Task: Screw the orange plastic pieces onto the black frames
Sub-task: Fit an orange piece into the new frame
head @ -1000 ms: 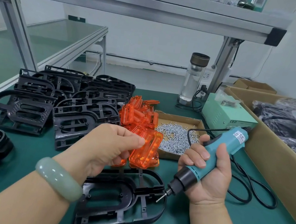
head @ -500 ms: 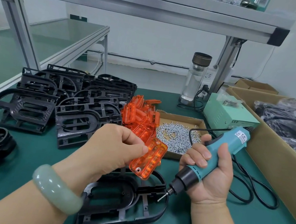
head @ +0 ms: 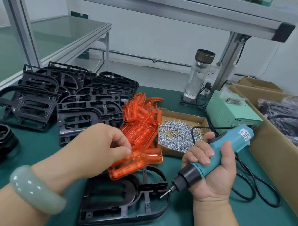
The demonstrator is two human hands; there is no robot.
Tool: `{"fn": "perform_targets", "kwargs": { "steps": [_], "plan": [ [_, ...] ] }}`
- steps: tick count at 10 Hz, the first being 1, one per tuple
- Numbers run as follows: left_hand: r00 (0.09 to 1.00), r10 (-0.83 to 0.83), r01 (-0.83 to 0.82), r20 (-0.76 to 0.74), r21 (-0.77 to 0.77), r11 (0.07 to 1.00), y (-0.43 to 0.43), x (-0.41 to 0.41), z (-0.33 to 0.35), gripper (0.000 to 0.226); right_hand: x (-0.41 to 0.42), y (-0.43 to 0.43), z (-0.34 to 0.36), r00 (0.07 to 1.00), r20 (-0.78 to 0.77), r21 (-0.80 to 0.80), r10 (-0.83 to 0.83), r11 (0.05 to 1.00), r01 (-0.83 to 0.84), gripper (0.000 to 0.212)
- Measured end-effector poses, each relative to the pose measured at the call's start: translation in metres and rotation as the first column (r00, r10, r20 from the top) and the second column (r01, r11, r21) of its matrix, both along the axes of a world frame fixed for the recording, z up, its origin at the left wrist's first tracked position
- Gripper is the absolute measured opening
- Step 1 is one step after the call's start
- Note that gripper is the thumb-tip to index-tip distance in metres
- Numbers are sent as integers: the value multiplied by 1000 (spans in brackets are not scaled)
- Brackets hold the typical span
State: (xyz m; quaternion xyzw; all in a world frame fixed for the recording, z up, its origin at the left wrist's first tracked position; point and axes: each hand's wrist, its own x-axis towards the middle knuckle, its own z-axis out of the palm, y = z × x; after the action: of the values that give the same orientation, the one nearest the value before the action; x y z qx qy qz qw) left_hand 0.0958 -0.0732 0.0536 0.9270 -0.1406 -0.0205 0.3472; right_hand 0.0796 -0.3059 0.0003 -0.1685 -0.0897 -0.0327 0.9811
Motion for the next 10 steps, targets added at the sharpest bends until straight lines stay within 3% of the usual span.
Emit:
{"fn": "perform_targets", "kwargs": {
  "steps": [1,4,10],
  "plan": [
    [999,-16,21,-32,143,990,13,-5,-4,17,0,0,0,1000,0,1,3,1000,-3,54],
    [998,-35,52,-58,314,948,17,-22,-23,17,0,2,-1,1000,10,-27,15,1000,-15,52],
    [968,10,-122,252,433,893,11,-41,-46,19,0,2,-1,1000,0,-40,12,999,-12,51]
  ]
}}
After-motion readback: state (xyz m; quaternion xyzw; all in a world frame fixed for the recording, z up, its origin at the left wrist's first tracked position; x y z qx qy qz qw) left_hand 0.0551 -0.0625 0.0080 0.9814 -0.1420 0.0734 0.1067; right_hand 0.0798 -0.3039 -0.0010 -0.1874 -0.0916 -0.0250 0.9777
